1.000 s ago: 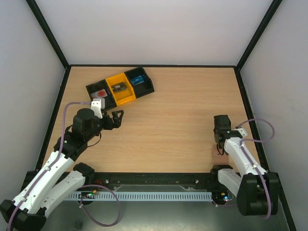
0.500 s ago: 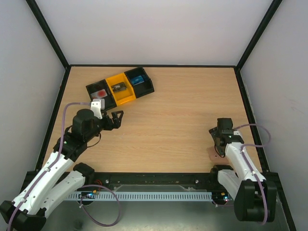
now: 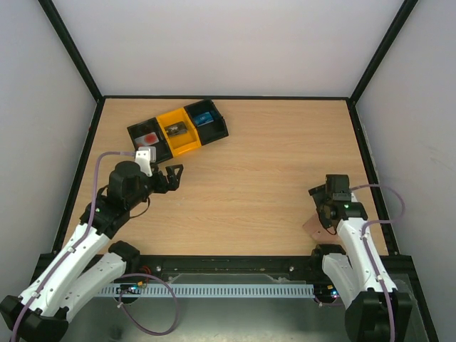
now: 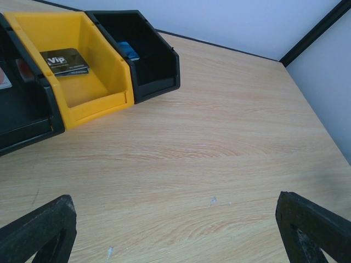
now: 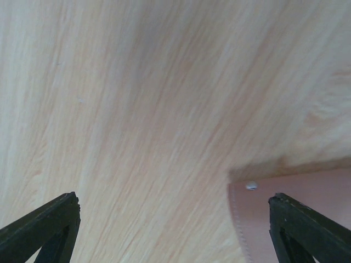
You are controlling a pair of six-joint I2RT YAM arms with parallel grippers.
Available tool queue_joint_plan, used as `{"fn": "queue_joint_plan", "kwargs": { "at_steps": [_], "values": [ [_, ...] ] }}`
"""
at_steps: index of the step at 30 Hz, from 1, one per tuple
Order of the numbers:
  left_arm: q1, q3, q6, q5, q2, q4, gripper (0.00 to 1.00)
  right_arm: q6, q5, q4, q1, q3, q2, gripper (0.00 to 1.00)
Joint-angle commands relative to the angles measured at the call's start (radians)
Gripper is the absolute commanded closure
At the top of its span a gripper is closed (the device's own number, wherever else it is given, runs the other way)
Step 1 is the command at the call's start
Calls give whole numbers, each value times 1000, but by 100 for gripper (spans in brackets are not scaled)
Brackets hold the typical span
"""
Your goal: Take the credit cards out of the card holder
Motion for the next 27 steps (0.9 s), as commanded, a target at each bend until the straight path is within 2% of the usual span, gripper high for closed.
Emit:
{"fn": "queue_joint_plan", "kwargs": {
  "at_steps": [1,6,9,14,17,22,27],
  "values": [
    [4,-9,14,-10,-11,-11,0,48,104,-159,-3,0,-22,9],
    [4,-7,18,4,-13,-12,0,41,134,-152,-3,-54,-22,9],
    [4,-6,20,6,-22,-15,0,-24,39,-55,-3,-110,-16,12],
    [4,-11,27,12,-40,-11,0,-136,-12,5,-3,-114,29,14],
    [4,-12,28,15,-42,-8,0,-181,-94,65,-1,-140,48,15],
    [4,-12,25,15,-41,-12,0,-159,-219,166,7,-203,62,17],
    [4,-15,25,11,-34,-7,0,-120,-230,226,49,-194,69,17]
  ]
}}
